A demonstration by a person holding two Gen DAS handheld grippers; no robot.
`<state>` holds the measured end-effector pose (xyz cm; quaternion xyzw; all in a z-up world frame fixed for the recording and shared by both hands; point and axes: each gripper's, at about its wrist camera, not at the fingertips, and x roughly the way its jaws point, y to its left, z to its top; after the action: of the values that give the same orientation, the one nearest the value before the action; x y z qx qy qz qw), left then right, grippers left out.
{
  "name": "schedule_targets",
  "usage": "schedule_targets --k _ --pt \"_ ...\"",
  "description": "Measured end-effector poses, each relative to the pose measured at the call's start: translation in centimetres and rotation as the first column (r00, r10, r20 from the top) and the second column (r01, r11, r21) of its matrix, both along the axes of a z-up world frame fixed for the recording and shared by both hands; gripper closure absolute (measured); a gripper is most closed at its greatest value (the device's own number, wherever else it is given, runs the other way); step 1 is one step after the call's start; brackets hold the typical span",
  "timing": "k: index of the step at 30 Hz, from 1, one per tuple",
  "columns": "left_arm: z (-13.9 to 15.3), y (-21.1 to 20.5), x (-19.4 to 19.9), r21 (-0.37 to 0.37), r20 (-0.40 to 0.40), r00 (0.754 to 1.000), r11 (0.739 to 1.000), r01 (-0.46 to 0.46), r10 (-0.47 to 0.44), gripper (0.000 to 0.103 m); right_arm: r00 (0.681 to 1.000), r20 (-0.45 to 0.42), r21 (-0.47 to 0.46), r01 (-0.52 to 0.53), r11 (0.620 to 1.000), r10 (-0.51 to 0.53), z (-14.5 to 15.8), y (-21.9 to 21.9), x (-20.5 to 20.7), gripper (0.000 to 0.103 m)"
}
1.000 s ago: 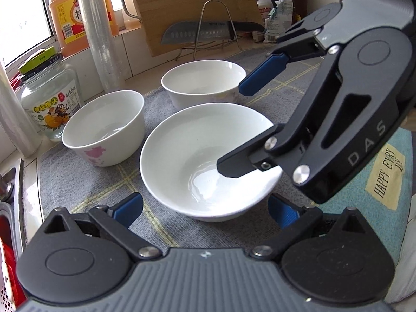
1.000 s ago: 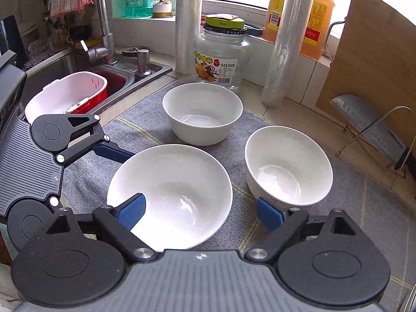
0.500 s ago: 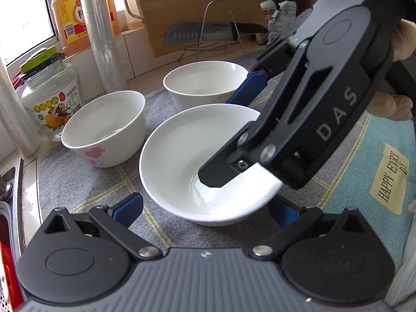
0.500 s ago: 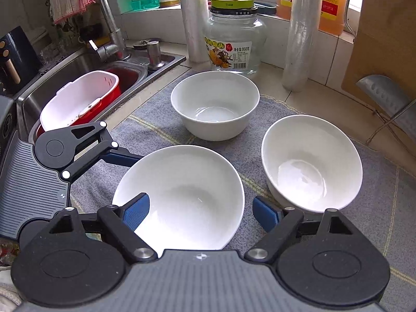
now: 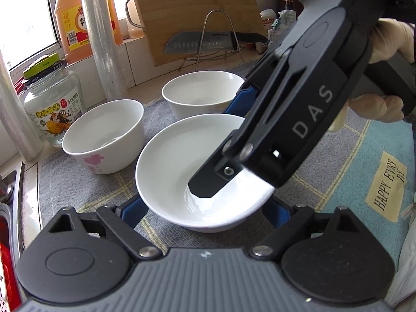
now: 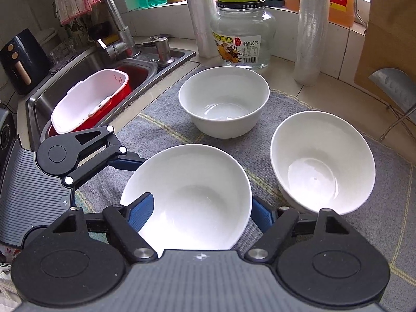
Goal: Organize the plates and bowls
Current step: 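Lift the white bowl with the right tool and carry it toward the plates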
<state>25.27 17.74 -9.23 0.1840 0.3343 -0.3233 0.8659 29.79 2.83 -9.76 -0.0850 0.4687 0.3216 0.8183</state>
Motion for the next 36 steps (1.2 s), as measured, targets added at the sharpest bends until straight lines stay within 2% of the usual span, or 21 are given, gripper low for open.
schedule_targets --k 23,30,36 --pt "0.1 0.7 -0.1 0.014 0.028 0.995 0.996 0.093 -0.093 0.014 1.000 -0.017 -0.003 0.007 1.000 -0.007 0.4 0.1 -0.3 0.020" --pt "0.9 0.6 -0.1 0.012 -0.007 0.994 0.994 0.109 -0.108 0.014 1.000 -0.005 -0.008 0.025 1.000 -0.025 0.9 0.1 -1.2 0.020" --pt "1.7 0.0 -0.5 0.047 -0.011 0.990 0.989 0.141 -0.141 0.014 0.998 0.010 -0.001 0.059 0.998 -0.059 1.5 -0.5 -2.3 0.020"
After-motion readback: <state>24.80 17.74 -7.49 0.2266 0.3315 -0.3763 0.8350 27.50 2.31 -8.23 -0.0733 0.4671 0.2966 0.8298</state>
